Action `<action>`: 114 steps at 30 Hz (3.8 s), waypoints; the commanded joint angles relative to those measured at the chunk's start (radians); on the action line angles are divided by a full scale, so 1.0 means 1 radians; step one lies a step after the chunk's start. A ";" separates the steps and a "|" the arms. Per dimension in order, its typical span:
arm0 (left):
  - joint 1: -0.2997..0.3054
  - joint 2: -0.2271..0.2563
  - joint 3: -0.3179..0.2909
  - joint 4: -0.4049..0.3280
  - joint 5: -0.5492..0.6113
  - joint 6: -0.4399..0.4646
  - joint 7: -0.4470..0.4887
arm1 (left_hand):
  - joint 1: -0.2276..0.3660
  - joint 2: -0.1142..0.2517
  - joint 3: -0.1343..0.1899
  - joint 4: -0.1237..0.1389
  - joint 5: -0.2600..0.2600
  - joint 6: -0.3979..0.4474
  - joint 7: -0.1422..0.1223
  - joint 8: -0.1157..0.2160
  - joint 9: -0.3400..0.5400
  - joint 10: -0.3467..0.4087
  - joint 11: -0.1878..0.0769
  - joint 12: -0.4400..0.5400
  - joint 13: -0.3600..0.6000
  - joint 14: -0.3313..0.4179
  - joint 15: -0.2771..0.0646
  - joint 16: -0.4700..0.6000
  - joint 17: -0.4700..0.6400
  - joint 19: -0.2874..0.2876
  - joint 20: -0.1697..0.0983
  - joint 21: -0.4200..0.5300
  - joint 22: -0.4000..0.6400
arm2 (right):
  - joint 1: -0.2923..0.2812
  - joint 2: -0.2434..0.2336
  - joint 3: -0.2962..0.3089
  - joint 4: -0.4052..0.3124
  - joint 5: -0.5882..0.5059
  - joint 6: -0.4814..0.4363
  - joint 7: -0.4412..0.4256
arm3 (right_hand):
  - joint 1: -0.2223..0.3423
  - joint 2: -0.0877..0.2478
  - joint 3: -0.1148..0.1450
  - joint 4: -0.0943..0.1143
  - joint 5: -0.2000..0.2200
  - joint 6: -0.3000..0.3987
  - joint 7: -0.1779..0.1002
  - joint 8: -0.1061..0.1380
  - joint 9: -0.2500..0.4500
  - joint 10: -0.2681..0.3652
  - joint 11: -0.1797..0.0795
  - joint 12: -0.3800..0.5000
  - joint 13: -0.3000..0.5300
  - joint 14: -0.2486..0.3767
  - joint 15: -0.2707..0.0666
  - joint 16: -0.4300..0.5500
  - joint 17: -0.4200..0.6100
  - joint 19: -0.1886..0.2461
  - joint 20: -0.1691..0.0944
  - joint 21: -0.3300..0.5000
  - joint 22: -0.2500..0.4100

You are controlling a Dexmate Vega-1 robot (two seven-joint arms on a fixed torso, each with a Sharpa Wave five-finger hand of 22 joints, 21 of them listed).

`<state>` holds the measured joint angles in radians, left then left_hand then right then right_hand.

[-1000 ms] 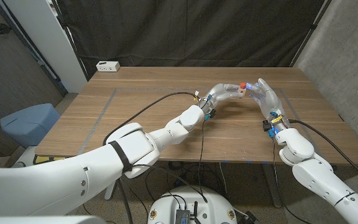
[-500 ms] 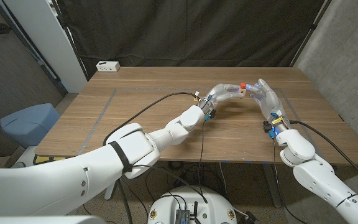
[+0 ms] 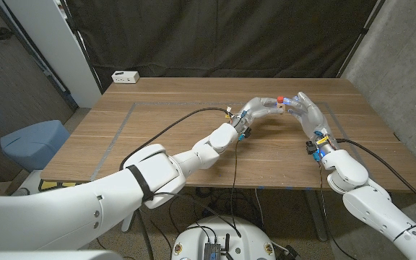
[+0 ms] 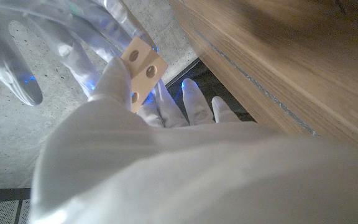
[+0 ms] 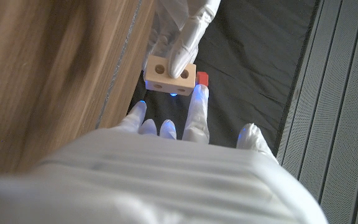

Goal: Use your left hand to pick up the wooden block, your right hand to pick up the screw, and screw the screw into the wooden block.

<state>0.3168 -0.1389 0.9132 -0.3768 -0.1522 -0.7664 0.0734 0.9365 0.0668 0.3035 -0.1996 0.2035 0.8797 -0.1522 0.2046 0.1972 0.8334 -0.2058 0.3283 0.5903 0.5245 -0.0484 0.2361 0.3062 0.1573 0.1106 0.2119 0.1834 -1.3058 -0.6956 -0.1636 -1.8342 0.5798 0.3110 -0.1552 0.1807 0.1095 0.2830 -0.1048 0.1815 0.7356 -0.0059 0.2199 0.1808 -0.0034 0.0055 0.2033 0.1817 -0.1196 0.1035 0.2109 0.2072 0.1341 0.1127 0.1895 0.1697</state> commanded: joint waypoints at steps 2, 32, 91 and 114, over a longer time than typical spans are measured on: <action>0.009 0.007 -0.003 -0.004 0.008 -0.024 0.004 | -0.052 0.065 0.057 0.051 0.005 0.005 -0.002 0.007 0.006 0.000 0.000 0.006 0.005 -0.004 -0.098 -0.005 -0.001 0.005 0.005 0.002 0.005 | -0.009 -0.004 -0.002 -0.008 0.003 0.004 0.007 | -0.005 0.006 0.010 -0.002 0.007 0.003 0.000 0.000 0.003 -0.004 0.003 0.000 0.003 -0.008 -0.003 0.002 0.002 -0.003 -0.002 0.003 0.003; -0.008 0.004 -0.007 0.002 -0.004 0.018 -0.026 | -0.050 0.064 0.059 0.049 0.005 0.002 -0.003 0.006 0.006 -0.003 0.001 0.001 0.004 -0.009 -0.097 -0.001 -0.002 0.005 0.005 0.003 0.005 | -0.046 0.016 0.034 -0.028 -0.013 0.006 -0.055 | -0.002 0.006 0.018 -0.004 0.008 0.032 0.006 -0.001 0.003 0.033 0.015 0.007 0.003 0.015 -0.005 0.008 0.001 0.011 -0.003 0.007 0.003; -0.015 0.013 0.010 -0.004 0.017 0.010 -0.023 | -0.054 0.063 0.061 0.050 0.005 -0.003 0.002 0.003 0.006 -0.003 0.004 -0.001 0.006 -0.018 -0.089 0.001 -0.005 0.003 0.008 0.002 0.005 | 0.018 -0.061 0.028 -0.023 -0.009 -0.110 0.006 | -0.045 -0.014 0.010 0.011 0.007 -0.257 -0.067 -0.052 0.000 -0.125 0.041 -0.028 0.004 -0.066 0.020 -0.015 0.012 -0.050 0.020 -0.007 0.003; -0.007 0.013 0.002 -0.007 0.016 -0.001 -0.036 | -0.054 0.063 0.063 0.049 0.006 -0.004 0.002 0.003 0.006 -0.003 0.004 -0.003 0.006 -0.018 -0.090 0.004 -0.007 0.002 0.008 0.002 0.005 | 0.021 -0.078 0.021 -0.032 -0.003 -0.111 0.012 | -0.058 -0.013 0.009 0.019 0.010 -0.227 -0.063 -0.029 0.001 -0.135 0.044 -0.019 0.004 -0.077 0.022 -0.011 0.014 -0.063 0.023 -0.004 0.004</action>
<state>0.3059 -0.1257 0.9201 -0.3822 -0.1333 -0.7652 0.0466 0.9296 0.0753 0.3083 -0.2004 0.2038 0.8677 -0.1521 0.2006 0.1980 0.8245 -0.2041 0.3190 0.5909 0.5140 -0.0486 0.2361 0.2969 0.1536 0.1143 0.2119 0.1834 -1.2811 -0.7657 -0.1431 -1.8563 0.5766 0.1998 -0.1408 0.1302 0.0934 0.2901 -0.0919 0.1855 0.4945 -0.0697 0.1852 0.1814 -0.1380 0.0536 0.1807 0.1836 -0.1667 0.1211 0.1990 0.2164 0.0767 0.1340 0.1845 0.1697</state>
